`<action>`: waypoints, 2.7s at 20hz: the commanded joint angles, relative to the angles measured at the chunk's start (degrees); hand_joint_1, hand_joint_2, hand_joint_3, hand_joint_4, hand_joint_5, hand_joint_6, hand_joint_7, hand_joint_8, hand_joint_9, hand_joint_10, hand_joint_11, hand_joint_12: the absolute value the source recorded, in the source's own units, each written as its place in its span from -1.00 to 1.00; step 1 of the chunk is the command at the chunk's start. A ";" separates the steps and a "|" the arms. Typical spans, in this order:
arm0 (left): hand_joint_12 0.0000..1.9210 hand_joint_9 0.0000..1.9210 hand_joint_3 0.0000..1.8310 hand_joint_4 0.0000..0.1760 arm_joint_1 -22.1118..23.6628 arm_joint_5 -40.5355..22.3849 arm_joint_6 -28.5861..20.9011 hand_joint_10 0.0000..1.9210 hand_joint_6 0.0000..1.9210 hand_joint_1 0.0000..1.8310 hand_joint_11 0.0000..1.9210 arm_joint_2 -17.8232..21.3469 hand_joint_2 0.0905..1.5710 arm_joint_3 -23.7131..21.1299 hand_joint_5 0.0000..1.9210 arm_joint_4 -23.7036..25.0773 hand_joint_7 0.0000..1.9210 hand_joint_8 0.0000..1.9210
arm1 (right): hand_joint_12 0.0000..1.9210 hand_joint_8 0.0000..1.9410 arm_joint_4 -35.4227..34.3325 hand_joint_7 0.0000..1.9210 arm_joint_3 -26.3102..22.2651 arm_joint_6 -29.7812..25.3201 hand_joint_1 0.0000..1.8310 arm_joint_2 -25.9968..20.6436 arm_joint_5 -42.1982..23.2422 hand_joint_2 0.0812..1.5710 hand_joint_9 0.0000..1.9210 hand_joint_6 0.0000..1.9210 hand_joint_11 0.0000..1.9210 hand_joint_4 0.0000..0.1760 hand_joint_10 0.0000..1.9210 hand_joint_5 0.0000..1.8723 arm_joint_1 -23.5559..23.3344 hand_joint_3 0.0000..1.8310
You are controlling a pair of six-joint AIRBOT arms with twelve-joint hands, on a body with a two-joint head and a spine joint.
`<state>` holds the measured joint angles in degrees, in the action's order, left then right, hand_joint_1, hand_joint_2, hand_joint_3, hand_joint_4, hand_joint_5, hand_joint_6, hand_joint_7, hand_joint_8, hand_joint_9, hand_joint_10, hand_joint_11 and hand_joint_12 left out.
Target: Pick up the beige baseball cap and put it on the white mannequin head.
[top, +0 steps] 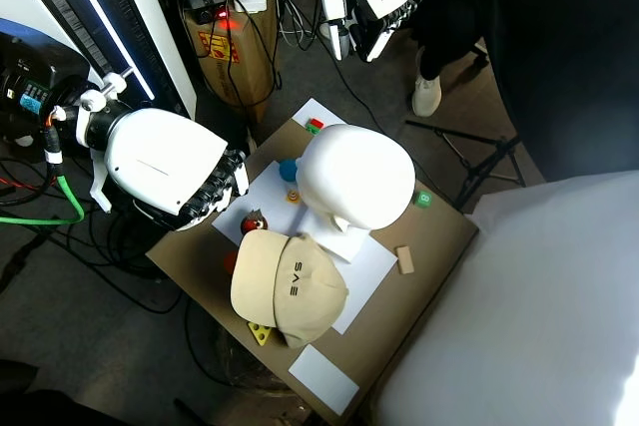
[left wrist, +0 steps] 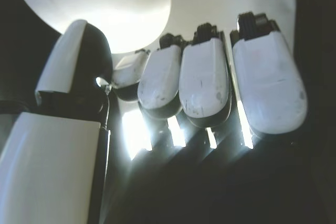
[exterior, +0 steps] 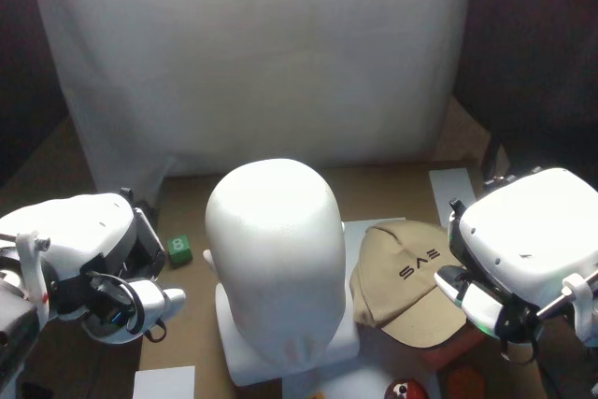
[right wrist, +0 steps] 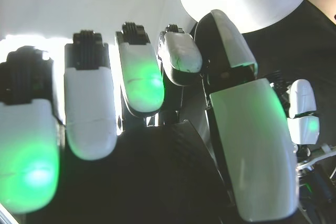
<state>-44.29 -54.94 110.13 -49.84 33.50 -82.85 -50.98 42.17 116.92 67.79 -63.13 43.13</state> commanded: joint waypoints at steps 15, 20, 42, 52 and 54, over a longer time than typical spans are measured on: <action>0.57 -0.02 -1.00 -1.00 -11.16 -17.03 -14.86 0.18 -0.67 -0.33 -0.15 -1.63 0.65 -0.34 0.13 16.52 0.24 -0.75 | 0.28 -1.00 3.80 -0.65 3.31 -2.01 -0.05 0.12 -2.17 0.62 -0.63 -1.00 -1.00 -1.00 -0.89 -0.63 1.48 -1.00; -0.01 -0.81 -1.00 -0.08 -21.55 -30.91 -27.31 -0.76 -0.99 -0.78 -0.97 -8.20 0.59 3.12 -0.59 24.01 -0.75 -1.00 | 0.62 -0.97 6.97 -0.45 11.94 -4.01 -0.04 4.04 1.90 0.60 -0.45 -0.97 -1.00 -1.00 -0.82 -0.44 4.67 -1.00; -0.45 -0.88 -1.00 -0.02 -21.83 -26.79 -25.92 -1.00 -1.00 -0.96 -1.00 -7.53 0.56 4.33 -0.87 26.34 -0.88 -1.00 | -0.22 -1.00 8.73 -0.75 22.78 0.74 -1.00 10.91 3.68 0.51 -0.82 -1.00 -1.00 -0.95 -1.00 -0.79 6.92 -1.00; -0.66 -0.94 -1.00 -0.27 -22.22 -26.78 -26.79 -1.00 -1.00 -1.00 -1.00 -9.89 0.50 6.49 -0.89 26.11 -0.92 -1.00 | -0.31 -1.00 13.88 -0.81 28.79 1.46 -1.00 13.99 4.78 0.41 -0.87 -1.00 -1.00 -0.47 -1.00 -0.82 8.83 -1.00; -0.67 -0.94 -1.00 -0.27 -22.71 -26.79 -26.82 -1.00 -1.00 -1.00 -1.00 -10.45 0.50 6.87 -0.89 26.56 -0.92 -1.00 | -0.31 -1.00 14.07 -0.81 30.58 1.81 -1.00 14.93 4.92 0.41 -0.87 -1.00 -1.00 -0.47 -1.00 -0.82 9.05 -1.00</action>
<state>-67.33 -76.16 83.61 -60.18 40.10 -59.09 -38.96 72.90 118.43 83.09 -52.25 52.12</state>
